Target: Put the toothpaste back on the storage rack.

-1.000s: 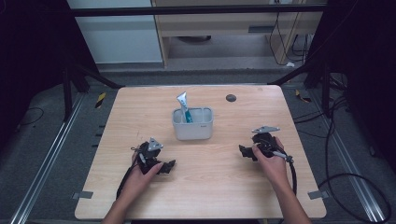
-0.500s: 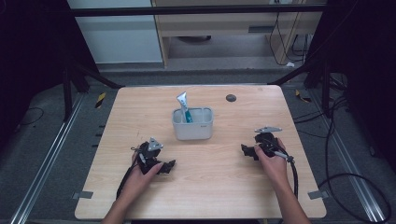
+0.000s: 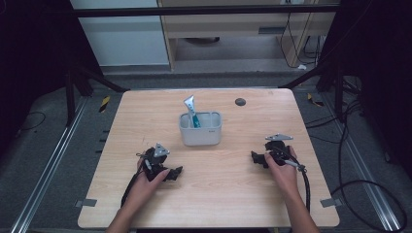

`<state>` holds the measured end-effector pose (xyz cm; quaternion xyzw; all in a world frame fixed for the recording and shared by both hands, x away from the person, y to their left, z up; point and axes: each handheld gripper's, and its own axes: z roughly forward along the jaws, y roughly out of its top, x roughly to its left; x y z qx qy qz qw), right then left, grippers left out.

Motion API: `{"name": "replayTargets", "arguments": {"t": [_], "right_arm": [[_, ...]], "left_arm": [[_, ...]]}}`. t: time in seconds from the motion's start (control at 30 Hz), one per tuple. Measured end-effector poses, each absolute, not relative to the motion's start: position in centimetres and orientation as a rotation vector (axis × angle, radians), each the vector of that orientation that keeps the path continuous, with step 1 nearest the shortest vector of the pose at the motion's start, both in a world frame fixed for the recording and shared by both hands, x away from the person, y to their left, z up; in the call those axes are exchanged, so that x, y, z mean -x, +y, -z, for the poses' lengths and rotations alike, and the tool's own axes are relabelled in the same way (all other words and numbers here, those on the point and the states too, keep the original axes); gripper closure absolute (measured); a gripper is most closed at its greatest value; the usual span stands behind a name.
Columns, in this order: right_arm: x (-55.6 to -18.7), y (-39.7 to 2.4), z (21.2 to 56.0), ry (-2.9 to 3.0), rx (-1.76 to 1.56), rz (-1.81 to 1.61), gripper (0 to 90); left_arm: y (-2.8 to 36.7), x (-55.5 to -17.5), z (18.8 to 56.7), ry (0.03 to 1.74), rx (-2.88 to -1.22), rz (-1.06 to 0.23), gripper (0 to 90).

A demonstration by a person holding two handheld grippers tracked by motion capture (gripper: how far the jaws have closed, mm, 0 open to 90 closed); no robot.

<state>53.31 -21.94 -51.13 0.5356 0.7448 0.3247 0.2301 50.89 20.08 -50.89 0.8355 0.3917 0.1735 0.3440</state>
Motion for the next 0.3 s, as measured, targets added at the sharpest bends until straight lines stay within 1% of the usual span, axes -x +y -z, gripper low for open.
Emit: {"name": "replayTargets", "arguments": {"t": [0.13,0.17,0.3], "right_arm": [[-53.36,-21.8,51.16,2.053,-1.469,-0.883,2.1],[-53.44,-21.76,51.18,2.046,-1.484,-0.873,0.3],[-53.32,-21.61,51.19,2.013,-1.517,-0.857,0.3]], "left_arm": [[20.07,-50.89,50.9,1.019,-2.168,-0.451,0.0],[20.07,-50.89,50.9,1.019,-2.168,-0.451,0.0],[20.08,-50.88,50.89,1.017,-2.171,-0.451,0.0]]}}
